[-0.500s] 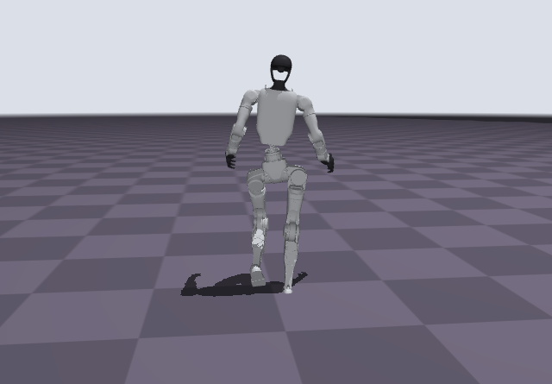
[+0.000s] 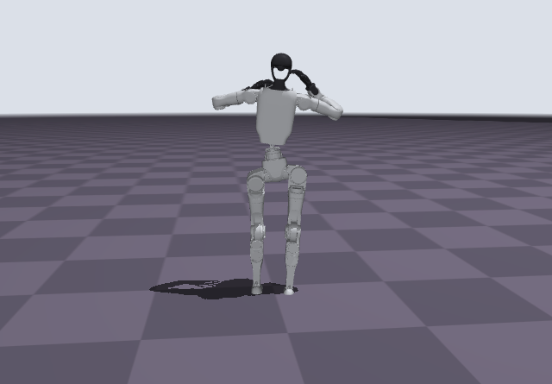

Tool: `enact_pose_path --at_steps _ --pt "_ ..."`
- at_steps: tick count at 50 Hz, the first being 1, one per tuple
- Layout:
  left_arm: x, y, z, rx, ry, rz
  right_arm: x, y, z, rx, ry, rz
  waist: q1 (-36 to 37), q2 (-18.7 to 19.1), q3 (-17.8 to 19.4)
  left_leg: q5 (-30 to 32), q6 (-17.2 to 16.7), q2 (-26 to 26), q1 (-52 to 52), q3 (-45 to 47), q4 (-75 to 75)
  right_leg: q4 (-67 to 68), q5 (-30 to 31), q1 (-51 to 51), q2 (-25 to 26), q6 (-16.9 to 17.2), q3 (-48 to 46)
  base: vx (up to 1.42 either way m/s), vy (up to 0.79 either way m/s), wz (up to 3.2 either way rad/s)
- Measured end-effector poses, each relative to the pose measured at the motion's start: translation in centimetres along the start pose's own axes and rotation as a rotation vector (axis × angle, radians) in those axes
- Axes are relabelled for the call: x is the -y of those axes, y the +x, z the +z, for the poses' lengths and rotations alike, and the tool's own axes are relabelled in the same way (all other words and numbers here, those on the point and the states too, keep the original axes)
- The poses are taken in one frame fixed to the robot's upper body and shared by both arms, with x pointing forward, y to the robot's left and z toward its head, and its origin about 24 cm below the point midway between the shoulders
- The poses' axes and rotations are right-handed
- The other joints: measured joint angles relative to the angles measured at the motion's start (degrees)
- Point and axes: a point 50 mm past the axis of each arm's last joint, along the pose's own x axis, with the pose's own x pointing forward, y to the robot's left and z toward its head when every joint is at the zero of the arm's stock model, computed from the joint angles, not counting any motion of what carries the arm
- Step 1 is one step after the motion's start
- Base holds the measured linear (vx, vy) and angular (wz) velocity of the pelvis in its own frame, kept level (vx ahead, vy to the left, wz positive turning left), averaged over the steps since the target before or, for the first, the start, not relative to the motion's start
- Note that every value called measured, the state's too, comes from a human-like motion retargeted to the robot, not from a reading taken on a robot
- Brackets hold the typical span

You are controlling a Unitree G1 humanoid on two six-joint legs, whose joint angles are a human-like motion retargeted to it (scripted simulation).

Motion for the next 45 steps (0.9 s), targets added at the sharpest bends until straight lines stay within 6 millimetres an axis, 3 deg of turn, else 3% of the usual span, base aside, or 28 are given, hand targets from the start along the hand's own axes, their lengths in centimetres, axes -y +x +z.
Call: enact_pose_path --at_steps 3,6,10,12,13,15,17,20,24,28,31,33,35,38,41,42,43,45 --pt "1.1 1.4 1.2 0.111 0.017 -0.059 -1.7 1.1 0.5 0.032 0.117 0.121 0.6 0.1 0.3 -0.9 -0.5 1.0 0.8 0.8 0.7 -0.1 0.1 1.0 0.5 0.0 0.0 0.00 0.00 0.00" --pt "1.5 1.4 -2.2 0.045 0.066 0.018 -2.4 1.0 -1.3 0.012 0.233 0.097 1.0 -2.5 0.0 1.0 0.0 -1.2 4.3 3.3 -4.3 0.4 -0.8 1.9 -2.4 0.5 -0.1 0.00 0.00 0.00" --pt "1.9 -1.6 -10.1 -0.293 0.158 0.028 -4.6 1.5 -4.8 -0.007 0.403 0.105 -0.5 -4.0 0.4 1.9 1.2 -1.7 8.0 5.3 -7.5 0.3 -0.9 3.8 -3.6 0.4 -0.3 0.00 0.00 0.00" --pt "1.2 -4.3 -17.1 -0.560 0.259 -0.001 -7.8 3.4 -8.6 -0.013 0.519 0.249 -2.6 -4.2 0.4 4.6 2.2 -4.1 12.3 7.0 -13.9 0.7 -2.2 4.8 -6.1 0.5 -0.4 0.00 0.00 0.00" --pt "1.0 -5.6 -19.6 -0.685 0.297 -0.037 -9.5 4.2 -9.5 -0.008 0.558 0.325 -3.4 -4.1 0.7 5.2 2.5 -4.4 13.7 7.4 -15.0 0.8 -2.4 5.5 -6.5 0.4 -0.4 0.00 0.00 0.00" --pt "0.9 -8.2 -22.4 -0.890 0.344 -0.117 -12.1 5.1 -10.2 0.010 0.600 0.451 -4.3 -4.0 1.0 5.1 2.6 -3.7 14.5 7.9 -13.2 0.6 -2.0 7.2 -6.1 -0.2 -0.2 -0.04 0.00 -0.07" --pt "-0.3 -8.5 -25.4 -1.035 0.395 -0.113 -15.3 6.9 -12.2 0.028 0.569 0.603 -5.1 -3.7 1.2 5.6 2.5 -4.2 16.1 8.7 -15.6 0.9 -2.8 7.4 -6.6 -0.4 0.2 0.00 0.00 0.00" --pt "-0.6 -8.4 -26.9 -1.135 0.407 -0.069 -17.7 8.4 -13.3 0.046 0.507 0.716 -5.6 -3.6 2.1 3.9 1.8 -2.6 16.5 8.8 -12.4 1.8 -3.2 8.7 -5.3 -1.1 0.5 -0.02 -0.01 0.02" --pt "-1.1 -5.8 -27.7 -1.108 0.402 0.047 -19.8 10.5 -13.6 0.104 0.455 0.792 -5.4 -3.0 2.7 2.4 1.1 -1.3 16.7 8.4 -10.4 3.7 -4.5 8.9 -4.0 -1.9 0.8 0.00 0.00 0.00" --pt "-0.6 -3.3 -27.6 -0.986 0.407 0.046 -19.8 11.1 -11.8 0.210 0.463 0.820 -4.6 -2.5 2.7 1.8 1.2 -0.9 16.7 7.8 -9.6 5.5 -5.6 8.5 -3.5 -2.3 0.7 0.00 0.00 0.00" --pt "0.8 -2.0 -26.7 -0.858 0.396 -0.058 -18.4 10.8 -9.7 0.296 0.459 0.827 -3.7 -2.0 2.3 1.8 1.6 -1.2 16.5 7.0 -9.9 6.0 -6.0 8.1 -3.5 -2.3 0.3 0.01 0.00 0.20" --pt "1.8 -1.9 -25.0 -0.766 0.377 -0.177 -16.0 10.1 -7.9 0.342 0.401 0.808 -2.2 -4.2 -0.7 5.1 2.4 -4.2 16.8 7.0 -17.2 4.3 -5.5 6.1 -6.0 -1.7 0.1 0.06 0.01 0.17" --pt "3.8 -2.2 -23.7 -0.691 0.309 -0.271 -14.2 9.8 -7.0 0.372 0.328 0.780 -1.6 -4.0 -0.6 5.6 2.9 -4.8 17.0 6.4 -17.7 4.4 -5.0 6.3 -6.4 -1.4 -0.3 -0.01 0.01 0.27" --pt "6.9 -4.7 -20.1 -0.643 0.121 -0.389 -10.1 8.7 -5.0 0.427 0.109 0.614 -0.4 -4.5 0.1 6.9 3.1 -5.0 17.2 5.3 -17.7 3.2 -2.5 7.4 -6.4 -1.1 -1.1 -0.08 0.01 0.34" --pt "7.7 -7.1 -18.1 -0.684 0.010 -0.342 -6.2 8.4 -3.1 0.483 -0.172 0.465 1.5 -2.9 1.2 5.5 2.8 -5.3 16.6 4.2 -18.6 1.4 -3.0 7.4 -6.2 -0.8 -1.2 0.06 0.01 0.27" --pt "8.6 -8.8 -17.3 -0.733 -0.053 -0.316 -5.2 7.8 -2.4 0.499 -0.251 0.391 1.7 -2.6 1.5 5.4 2.8 -5.1 16.0 3.7 -17.7 1.2 -2.5 7.4 -6.0 -0.8 -1.5 -0.10 0.01 0.42" --pt "10.7 -11.6 -16.0 -0.822 -0.160 -0.292 -4.6 6.5 -1.6 0.500 -0.307 0.279 0.7 -2.5 1.7 4.9 2.7 -4.4 14.7 3.0 -13.4 1.9 -1.2 7.9 -5.2 -0.9 -2.2 -0.11 0.01 0.48" --pt "11.1 -14.1 -15.4 -0.936 -0.210 -0.191 -3.0 6.1 -1.0 0.492 -0.457 0.195 1.6 -1.0 2.4 3.7 2.7 -4.1 13.5 2.2 -12.8 0.6 -1.6 7.8 -4.6 -0.8 -2.0 0.01 0.00 0.36"
